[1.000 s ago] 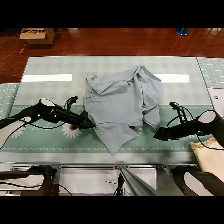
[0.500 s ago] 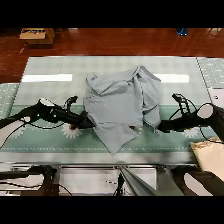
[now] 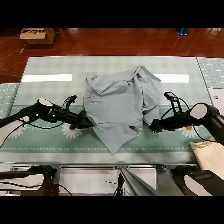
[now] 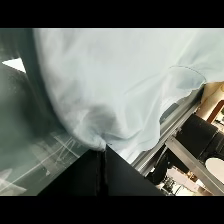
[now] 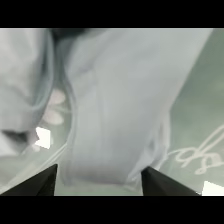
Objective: Fold the shirts.
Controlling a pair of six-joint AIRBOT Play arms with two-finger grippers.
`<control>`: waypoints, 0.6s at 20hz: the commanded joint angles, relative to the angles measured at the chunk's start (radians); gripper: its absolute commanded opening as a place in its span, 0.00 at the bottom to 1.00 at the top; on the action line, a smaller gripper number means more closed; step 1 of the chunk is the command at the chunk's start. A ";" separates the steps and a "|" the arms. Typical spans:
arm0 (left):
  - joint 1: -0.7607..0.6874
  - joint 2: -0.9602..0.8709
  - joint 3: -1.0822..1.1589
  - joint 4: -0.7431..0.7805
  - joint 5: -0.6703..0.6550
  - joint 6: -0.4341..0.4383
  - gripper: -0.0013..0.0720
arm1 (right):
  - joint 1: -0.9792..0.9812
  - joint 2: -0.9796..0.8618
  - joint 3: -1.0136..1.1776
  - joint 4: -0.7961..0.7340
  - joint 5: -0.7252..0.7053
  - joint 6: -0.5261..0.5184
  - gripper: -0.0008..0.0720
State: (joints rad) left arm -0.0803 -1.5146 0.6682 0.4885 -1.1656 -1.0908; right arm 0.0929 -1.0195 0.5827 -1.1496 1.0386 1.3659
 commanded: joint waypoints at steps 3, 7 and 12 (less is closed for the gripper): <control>0.001 0.000 0.001 0.000 0.002 0.011 0.04 | 0.023 -0.040 0.001 -0.142 -0.126 0.213 0.81; 0.001 0.001 0.002 -0.002 0.000 0.017 0.04 | 0.023 -0.089 0.004 -0.116 -0.125 0.179 0.13; 0.021 0.047 0.092 -0.018 -0.057 0.035 0.04 | 0.023 0.069 0.175 -0.214 -0.002 0.134 0.05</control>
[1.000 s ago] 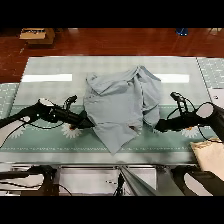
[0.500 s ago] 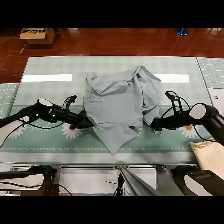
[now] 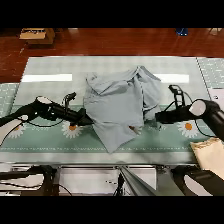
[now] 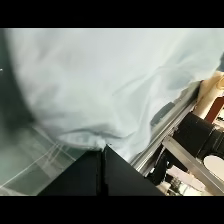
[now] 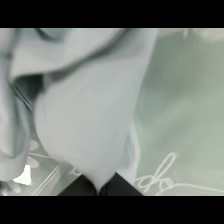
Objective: Fold the shirts.
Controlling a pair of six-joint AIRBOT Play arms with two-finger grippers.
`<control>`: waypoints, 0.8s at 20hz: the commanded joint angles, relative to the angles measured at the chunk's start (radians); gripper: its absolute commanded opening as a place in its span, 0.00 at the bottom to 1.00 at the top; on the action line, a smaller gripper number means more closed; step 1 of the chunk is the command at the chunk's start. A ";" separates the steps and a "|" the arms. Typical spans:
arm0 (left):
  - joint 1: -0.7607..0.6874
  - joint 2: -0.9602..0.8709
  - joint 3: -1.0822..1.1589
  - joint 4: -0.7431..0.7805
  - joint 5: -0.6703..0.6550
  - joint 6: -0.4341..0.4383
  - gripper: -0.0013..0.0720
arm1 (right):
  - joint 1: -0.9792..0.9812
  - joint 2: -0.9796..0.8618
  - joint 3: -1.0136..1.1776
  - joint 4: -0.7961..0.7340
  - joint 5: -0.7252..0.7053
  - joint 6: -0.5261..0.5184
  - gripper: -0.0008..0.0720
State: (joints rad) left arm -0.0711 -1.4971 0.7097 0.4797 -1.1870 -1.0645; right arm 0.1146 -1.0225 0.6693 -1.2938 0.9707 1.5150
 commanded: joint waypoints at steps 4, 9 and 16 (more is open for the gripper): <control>0.097 0.192 0.272 -0.010 -0.080 -0.004 0.04 | 0.000 0.211 0.329 -0.272 0.204 -0.008 0.05; 0.262 0.434 0.631 -0.009 -0.079 -0.048 0.04 | 0.000 0.292 0.580 -0.409 0.261 0.028 0.04; 0.432 0.683 1.052 -0.005 0.045 -0.093 0.04 | 0.001 0.301 0.937 -0.414 0.266 0.128 0.04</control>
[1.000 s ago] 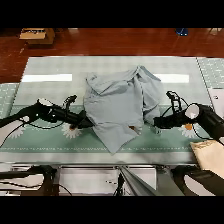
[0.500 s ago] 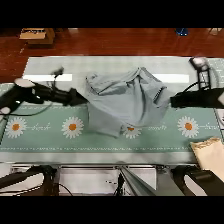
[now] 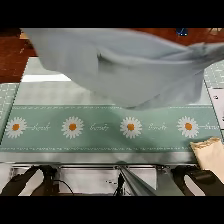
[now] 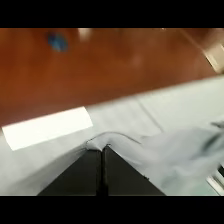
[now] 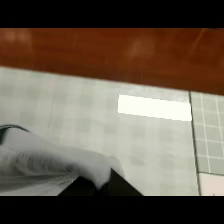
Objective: Fold the shirts.
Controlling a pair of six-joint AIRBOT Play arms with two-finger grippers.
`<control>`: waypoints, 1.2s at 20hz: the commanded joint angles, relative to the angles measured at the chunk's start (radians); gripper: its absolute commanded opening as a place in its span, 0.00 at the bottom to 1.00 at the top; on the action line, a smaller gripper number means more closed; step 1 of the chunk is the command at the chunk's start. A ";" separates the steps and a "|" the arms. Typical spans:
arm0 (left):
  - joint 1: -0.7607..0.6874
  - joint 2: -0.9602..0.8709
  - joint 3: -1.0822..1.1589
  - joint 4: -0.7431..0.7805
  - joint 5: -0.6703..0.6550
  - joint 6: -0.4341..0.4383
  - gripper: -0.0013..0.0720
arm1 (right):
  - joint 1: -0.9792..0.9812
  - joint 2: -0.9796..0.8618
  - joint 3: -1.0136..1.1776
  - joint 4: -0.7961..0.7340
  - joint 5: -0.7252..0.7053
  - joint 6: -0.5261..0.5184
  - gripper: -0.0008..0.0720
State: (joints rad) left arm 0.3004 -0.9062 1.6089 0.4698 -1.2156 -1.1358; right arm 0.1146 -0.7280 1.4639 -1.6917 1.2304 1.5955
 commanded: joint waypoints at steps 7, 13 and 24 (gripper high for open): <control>0.067 0.256 0.311 0.397 0.038 -0.237 0.04 | 0.001 0.007 0.502 -0.018 0.220 0.076 0.04; 0.067 0.344 0.311 0.502 -0.300 -0.300 0.04 | 0.001 0.034 0.533 0.003 0.626 0.077 0.04; 0.067 0.187 0.114 0.610 -0.516 -0.320 0.04 | 0.000 -0.367 0.534 0.091 0.626 -0.030 0.04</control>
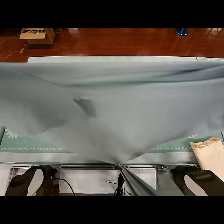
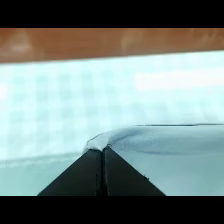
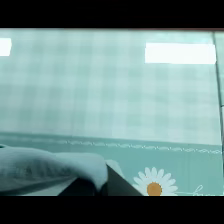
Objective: Fold the shirts.
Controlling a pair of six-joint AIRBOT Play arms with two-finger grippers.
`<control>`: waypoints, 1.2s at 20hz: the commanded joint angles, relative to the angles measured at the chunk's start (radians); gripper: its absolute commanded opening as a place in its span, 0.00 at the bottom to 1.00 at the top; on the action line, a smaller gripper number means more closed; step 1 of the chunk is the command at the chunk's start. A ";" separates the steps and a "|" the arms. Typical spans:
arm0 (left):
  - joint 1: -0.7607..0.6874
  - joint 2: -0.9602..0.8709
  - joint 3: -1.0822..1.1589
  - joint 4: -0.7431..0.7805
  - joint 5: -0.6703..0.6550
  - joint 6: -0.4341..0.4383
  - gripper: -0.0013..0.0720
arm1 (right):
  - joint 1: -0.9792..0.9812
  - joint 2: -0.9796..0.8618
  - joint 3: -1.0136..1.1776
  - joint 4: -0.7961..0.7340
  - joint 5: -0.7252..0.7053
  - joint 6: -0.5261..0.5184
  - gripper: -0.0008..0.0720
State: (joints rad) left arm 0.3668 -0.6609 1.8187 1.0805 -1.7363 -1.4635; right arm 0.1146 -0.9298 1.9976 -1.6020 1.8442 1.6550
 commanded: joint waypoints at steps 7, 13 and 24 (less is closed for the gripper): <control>-0.120 -0.297 -0.495 -0.052 0.452 0.095 0.04 | 0.001 -0.649 0.001 0.066 -0.197 -0.171 0.04; -0.346 -0.578 -0.565 -0.032 0.895 0.195 0.04 | 0.001 -0.850 0.001 0.132 -0.518 -0.139 0.04; -0.328 -0.764 -0.566 0.090 0.909 0.123 0.04 | 0.001 -1.019 0.001 0.142 -0.726 0.016 0.05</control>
State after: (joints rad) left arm 0.0395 -1.3766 1.2541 1.1332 -0.7876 -1.2888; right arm 0.1146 -1.9026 1.9976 -1.4696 1.1095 1.6386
